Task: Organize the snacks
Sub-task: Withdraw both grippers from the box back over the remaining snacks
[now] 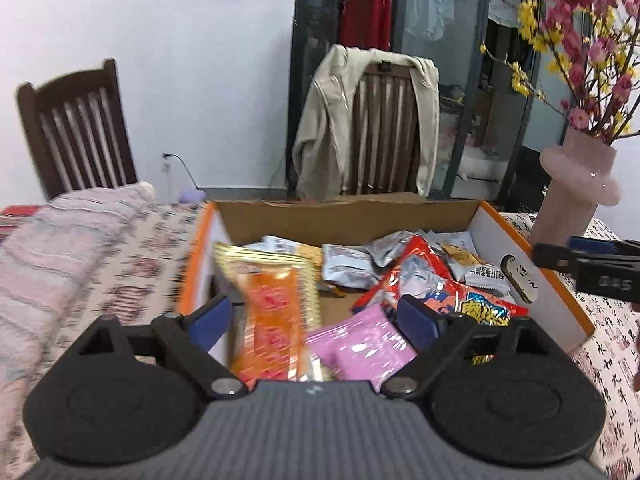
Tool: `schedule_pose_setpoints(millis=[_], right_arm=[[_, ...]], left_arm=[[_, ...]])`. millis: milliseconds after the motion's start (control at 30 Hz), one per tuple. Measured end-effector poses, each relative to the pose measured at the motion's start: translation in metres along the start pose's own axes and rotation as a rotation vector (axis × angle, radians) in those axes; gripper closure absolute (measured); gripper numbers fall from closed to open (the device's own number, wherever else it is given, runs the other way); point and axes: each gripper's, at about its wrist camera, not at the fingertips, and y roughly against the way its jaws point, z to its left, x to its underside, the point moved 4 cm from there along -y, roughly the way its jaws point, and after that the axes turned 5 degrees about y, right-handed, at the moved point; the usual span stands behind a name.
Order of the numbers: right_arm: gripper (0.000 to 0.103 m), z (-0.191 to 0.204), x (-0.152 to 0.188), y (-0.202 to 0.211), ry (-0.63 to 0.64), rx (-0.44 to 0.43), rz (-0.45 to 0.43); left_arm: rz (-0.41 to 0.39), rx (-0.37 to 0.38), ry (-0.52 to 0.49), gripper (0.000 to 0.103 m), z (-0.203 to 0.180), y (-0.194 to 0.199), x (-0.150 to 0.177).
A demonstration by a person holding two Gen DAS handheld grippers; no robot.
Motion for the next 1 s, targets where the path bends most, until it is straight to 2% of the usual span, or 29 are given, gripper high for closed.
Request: schedule_pose_setpoints(millis=[200, 333, 433, 500, 633, 867, 1000], right_arm=[[0.030, -0.007, 0.012, 0.065, 0.019, 0.012, -0.039], [0.022, -0.004, 0.027, 0.113, 0.037, 0.030, -0.077], [0.019, 0.002, 0.044, 0.146, 0.040, 0.019, -0.092], [0.014, 0.008, 0.059, 0.169, 0.043, 0.010, -0.099], [0.006, 0.025, 0.094, 0.211, 0.035, -0.006, -0.106], [0.003, 0.059, 0.158, 0.262, 0.044, -0.026, -0.076], [0.003, 0.069, 0.196, 0.285, 0.009, -0.048, -0.033]], left_arm=[[-0.060, -0.026, 0.003, 0.007, 0.017, 0.070, 0.015], [-0.074, -0.050, -0.020, 0.007, 0.017, 0.113, 0.048], [-0.085, -0.046, -0.018, 0.004, 0.015, 0.148, 0.073], [-0.086, -0.040, -0.005, 0.003, 0.016, 0.167, 0.088], [-0.071, -0.053, 0.005, 0.003, 0.014, 0.196, 0.117], [-0.017, -0.048, 0.055, 0.003, 0.013, 0.239, 0.177], [0.029, -0.048, 0.040, 0.003, 0.012, 0.256, 0.209]])
